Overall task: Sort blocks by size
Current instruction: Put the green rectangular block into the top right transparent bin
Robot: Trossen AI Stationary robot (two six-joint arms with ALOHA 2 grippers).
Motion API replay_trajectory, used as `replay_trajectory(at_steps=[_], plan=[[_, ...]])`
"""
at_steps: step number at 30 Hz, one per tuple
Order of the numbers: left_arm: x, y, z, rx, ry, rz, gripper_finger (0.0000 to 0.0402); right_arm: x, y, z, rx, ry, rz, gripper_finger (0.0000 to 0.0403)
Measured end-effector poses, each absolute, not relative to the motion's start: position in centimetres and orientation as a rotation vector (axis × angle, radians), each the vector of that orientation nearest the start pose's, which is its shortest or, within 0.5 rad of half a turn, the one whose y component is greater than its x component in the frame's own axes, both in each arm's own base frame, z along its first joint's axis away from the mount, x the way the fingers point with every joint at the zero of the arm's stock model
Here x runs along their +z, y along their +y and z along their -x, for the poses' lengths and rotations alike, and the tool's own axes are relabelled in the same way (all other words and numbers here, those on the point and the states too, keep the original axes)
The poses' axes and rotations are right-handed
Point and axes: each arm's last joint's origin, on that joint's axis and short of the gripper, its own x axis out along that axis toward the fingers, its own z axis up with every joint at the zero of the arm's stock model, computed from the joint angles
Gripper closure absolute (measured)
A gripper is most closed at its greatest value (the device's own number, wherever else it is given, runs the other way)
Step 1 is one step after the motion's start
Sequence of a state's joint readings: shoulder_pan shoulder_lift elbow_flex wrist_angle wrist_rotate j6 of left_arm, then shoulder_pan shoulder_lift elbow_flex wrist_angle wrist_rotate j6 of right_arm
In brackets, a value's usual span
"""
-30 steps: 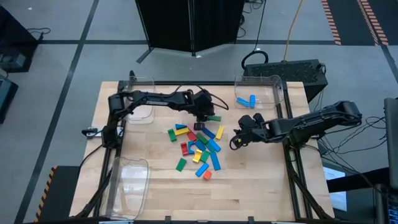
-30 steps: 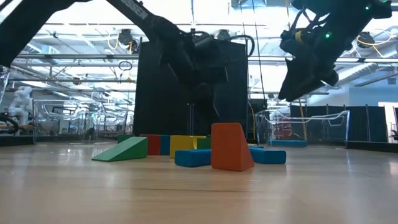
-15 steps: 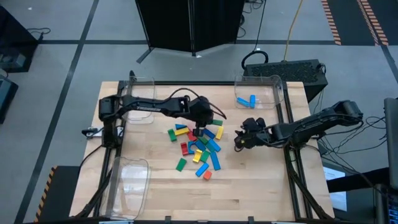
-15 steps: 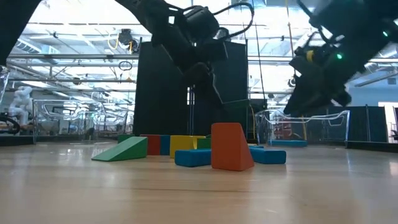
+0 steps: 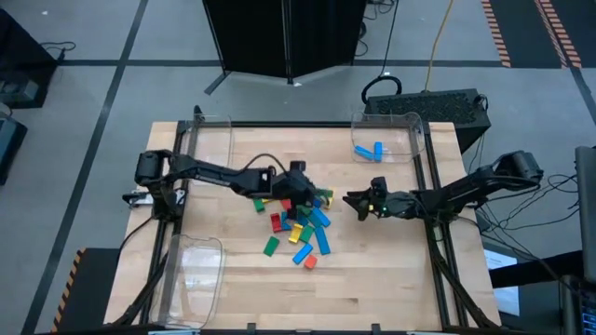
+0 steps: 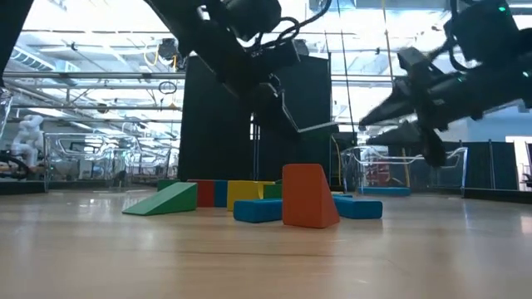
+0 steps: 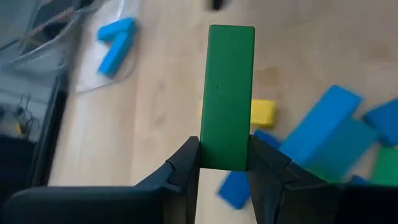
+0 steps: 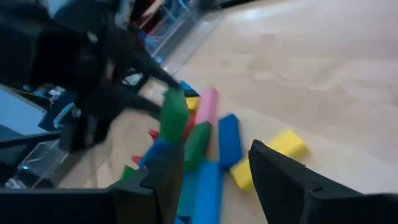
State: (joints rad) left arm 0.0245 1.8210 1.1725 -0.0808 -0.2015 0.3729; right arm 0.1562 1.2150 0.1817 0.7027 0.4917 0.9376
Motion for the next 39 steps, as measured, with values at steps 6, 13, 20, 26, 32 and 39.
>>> replay_trajectory(at_steps=[6, 13, 20, 26, 32, 39], plan=[[19.6, 0.3, -39.0, 0.073, 0.737, -0.411, 0.0306, 15.0, 2.2, -21.0, -0.357, 0.183, -0.773, 0.0202], [19.5, 0.0, -38.9, 0.071, 0.747, -0.416, 0.0306, 14.9, 2.3, -21.9, -0.36, 0.198, -0.798, 0.0153], [19.6, 0.0, -39.0, 0.075, 0.734, -0.416, 0.0306, 14.8, 2.3, -23.6, -0.376, 0.209, -0.793, 0.014], [19.6, -0.1, -39.0, 0.07, 0.738, -0.416, 0.0306, 14.6, 2.1, -24.5, -0.397, 0.218, -0.787, 0.0183], [19.5, -0.2, -38.9, 0.066, 0.746, -0.418, 0.0306, 14.7, 2.1, -24.5, -0.392, 0.212, -0.794, 0.0262], [19.4, -0.2, -38.8, 0.066, 0.763, -0.424, 0.0306, 14.9, 2.2, -24.6, -0.365, 0.207, -0.808, 0.0326]])
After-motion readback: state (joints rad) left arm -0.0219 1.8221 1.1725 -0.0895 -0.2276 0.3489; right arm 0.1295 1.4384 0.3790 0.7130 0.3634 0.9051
